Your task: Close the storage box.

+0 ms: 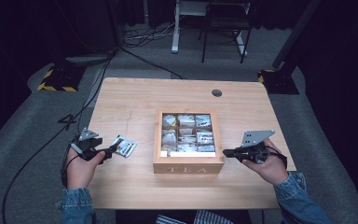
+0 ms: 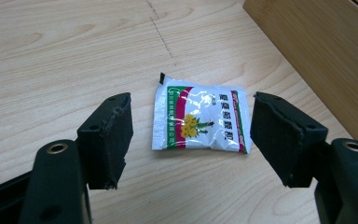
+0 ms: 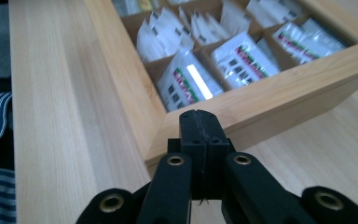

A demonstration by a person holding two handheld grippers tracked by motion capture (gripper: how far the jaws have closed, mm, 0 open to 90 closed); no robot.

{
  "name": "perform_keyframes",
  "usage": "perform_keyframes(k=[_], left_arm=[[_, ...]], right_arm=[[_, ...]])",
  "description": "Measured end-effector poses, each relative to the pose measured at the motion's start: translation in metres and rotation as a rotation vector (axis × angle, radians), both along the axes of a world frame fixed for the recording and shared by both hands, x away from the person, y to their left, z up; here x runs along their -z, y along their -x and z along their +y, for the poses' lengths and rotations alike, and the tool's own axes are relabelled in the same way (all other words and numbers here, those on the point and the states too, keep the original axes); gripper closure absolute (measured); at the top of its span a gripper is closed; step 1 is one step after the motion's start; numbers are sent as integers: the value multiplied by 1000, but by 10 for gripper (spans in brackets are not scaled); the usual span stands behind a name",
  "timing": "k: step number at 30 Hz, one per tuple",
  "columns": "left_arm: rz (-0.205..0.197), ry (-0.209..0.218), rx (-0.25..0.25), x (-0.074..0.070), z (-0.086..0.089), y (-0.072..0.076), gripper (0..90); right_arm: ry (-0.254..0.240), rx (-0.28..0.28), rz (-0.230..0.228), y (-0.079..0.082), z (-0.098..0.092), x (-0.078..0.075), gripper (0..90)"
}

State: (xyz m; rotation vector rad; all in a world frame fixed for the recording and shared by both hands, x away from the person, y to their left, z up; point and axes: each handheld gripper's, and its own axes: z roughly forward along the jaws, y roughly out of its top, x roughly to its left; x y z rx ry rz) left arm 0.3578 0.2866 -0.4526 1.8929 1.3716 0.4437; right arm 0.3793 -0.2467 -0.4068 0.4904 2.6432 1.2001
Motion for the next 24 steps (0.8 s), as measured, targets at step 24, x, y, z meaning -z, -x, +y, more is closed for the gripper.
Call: perform_keyframes(k=[24], left_arm=[[44, -70, -84, 20, 28, 3, 289]], right_arm=[[-130, 335, -60, -44, -80, 23, 891]])
